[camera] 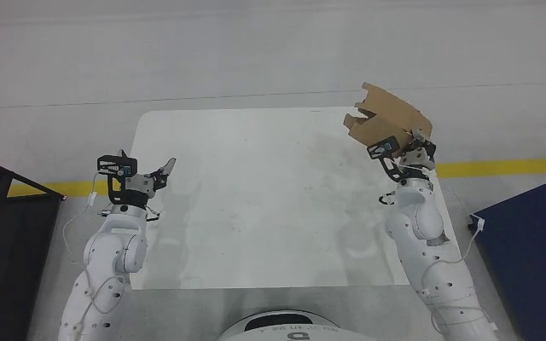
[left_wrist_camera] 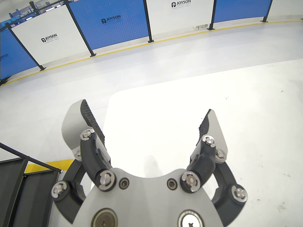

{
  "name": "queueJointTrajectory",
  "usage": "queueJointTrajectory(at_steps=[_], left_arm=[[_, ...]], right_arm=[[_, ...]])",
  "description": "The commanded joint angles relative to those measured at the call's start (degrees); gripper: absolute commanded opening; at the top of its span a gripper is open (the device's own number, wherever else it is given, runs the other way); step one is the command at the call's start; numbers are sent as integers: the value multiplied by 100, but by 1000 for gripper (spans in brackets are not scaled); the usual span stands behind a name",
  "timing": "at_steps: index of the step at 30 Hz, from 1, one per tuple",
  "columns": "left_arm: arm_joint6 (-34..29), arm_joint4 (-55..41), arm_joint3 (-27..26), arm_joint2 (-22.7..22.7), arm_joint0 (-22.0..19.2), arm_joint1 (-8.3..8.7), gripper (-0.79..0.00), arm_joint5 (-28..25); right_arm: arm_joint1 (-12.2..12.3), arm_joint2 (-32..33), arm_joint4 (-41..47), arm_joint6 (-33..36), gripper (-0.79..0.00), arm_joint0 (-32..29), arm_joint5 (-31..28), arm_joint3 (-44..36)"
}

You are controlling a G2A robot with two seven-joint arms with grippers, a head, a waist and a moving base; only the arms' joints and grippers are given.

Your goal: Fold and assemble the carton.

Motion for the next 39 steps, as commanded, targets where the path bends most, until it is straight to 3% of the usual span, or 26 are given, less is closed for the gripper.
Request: queueJointTrajectory(at_steps=[1,10,22,25,33,39], left_arm=[[0,0,0,0,0,0,0,0],[0,0,0,0,0,0,0,0],[0,0,0,0,0,0,0,0],[0,0,0,0,0,0,0,0],[0,0,0,0,0,0,0,0],[0,0,0,0,0,0,0,0]], right_arm=[[-5,26,-440,106,-785,-7,36,-399],[-93,-229,-3597,1145,-785,255,22,-1575],[12,-1116,-3725,1420,-785,685,-140,-1598],[-49,-1395,-2362,850,-785,631,-360,-1788],[-48,-752,1495,-1144,-785,1231,-2729,-1546],[-52,-328,4316,-1905,-785,1398,-4391,-1240]])
